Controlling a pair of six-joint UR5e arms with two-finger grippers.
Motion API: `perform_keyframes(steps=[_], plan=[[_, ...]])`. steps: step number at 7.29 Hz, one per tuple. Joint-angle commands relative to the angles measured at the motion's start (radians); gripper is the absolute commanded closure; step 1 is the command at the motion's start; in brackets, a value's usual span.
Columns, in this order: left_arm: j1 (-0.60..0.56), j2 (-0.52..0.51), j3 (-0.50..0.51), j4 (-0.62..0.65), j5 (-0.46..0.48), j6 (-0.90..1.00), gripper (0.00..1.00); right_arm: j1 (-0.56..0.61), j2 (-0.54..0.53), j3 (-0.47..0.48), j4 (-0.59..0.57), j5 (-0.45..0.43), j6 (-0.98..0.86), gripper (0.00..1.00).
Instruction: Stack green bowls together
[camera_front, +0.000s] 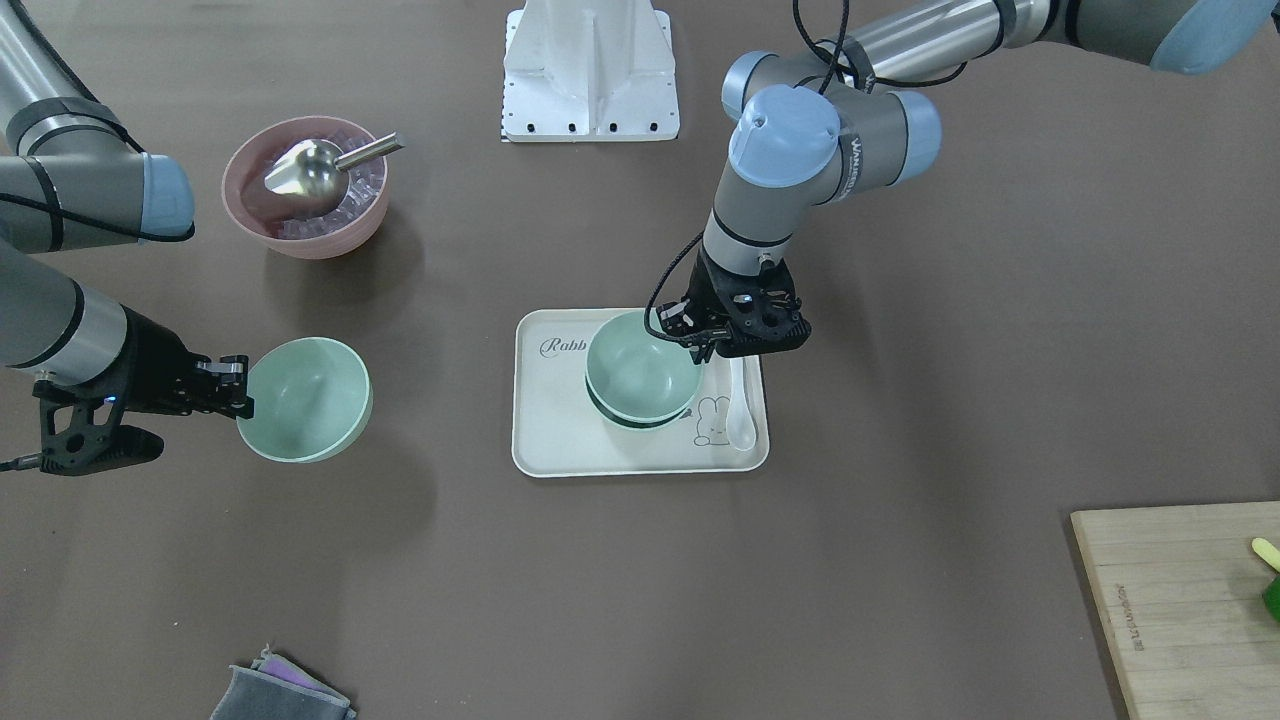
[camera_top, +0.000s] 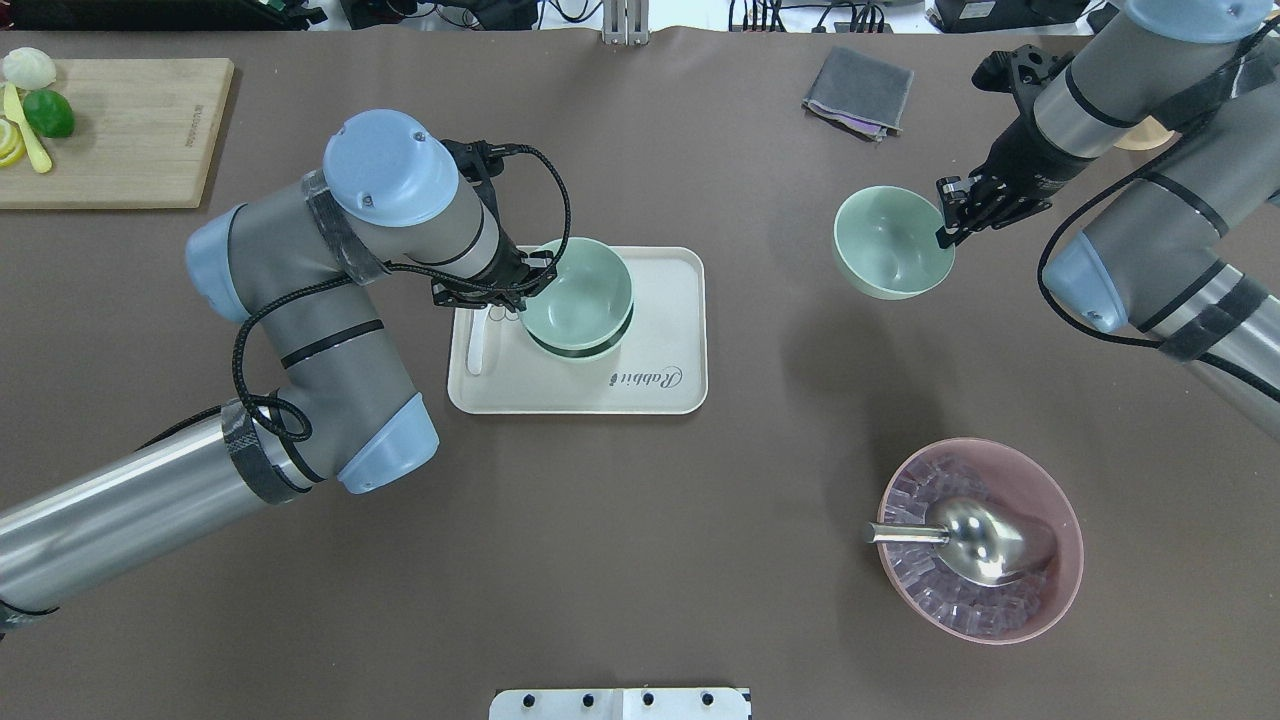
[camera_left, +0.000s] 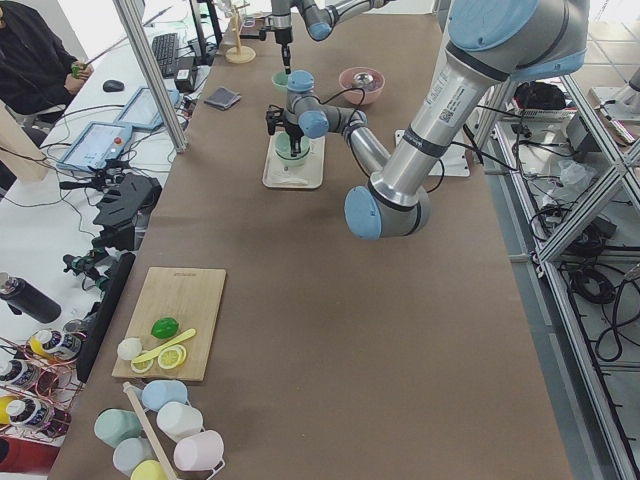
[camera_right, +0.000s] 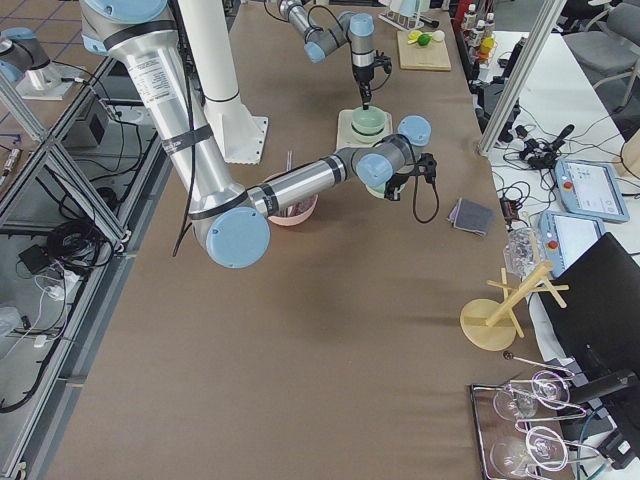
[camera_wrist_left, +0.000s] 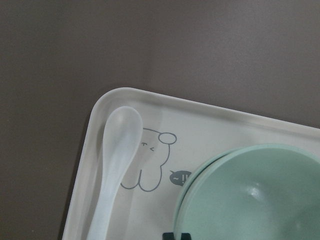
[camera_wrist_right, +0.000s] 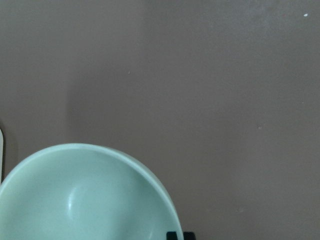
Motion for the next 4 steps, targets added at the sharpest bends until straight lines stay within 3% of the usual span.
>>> perform_keyframes(steps=[1,4], plan=[[0.001,-0.011,0.018,-0.003,0.0,-0.002,1.0,0.0,-0.002,0.0,0.0,-0.002,0.0,1.0],[0.001,-0.011,0.024,-0.003,0.0,0.001,1.0,0.0,-0.002,0.0,0.0,0.0,0.0,1.0]])
